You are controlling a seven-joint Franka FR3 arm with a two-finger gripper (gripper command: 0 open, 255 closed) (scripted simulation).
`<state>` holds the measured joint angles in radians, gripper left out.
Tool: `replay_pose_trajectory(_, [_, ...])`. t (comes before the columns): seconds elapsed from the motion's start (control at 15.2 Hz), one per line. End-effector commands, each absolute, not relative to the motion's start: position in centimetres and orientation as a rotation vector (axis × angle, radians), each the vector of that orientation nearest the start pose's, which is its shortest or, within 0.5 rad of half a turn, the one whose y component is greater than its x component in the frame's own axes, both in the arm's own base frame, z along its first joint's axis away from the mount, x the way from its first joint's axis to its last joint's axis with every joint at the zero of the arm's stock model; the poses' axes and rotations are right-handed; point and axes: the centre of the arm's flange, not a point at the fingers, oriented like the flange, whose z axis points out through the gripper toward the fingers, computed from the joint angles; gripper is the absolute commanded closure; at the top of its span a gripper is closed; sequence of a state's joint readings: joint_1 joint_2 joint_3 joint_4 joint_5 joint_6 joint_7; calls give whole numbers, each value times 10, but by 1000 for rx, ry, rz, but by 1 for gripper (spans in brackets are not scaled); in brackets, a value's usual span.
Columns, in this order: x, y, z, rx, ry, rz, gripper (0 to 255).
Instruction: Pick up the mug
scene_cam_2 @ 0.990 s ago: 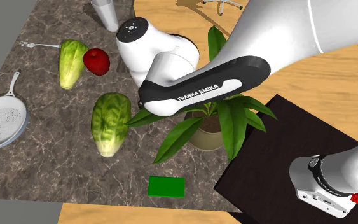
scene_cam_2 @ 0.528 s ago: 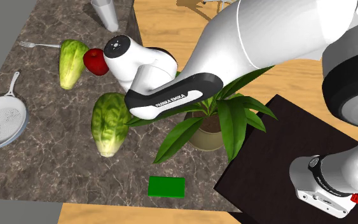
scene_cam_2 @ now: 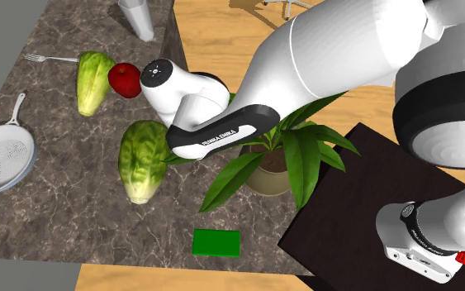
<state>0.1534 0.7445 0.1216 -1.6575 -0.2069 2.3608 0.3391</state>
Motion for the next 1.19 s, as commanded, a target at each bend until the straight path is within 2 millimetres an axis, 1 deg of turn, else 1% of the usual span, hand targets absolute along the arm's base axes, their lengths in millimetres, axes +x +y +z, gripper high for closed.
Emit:
replay_pose_trajectory(0.0, [657,174,173,-3207,-88,19,255])
replay_pose_trajectory(0.53, [657,174,173,-3207,-88,19,255])
replay_pose_trajectory(1.12, [657,174,220,-3207,-88,19,255])
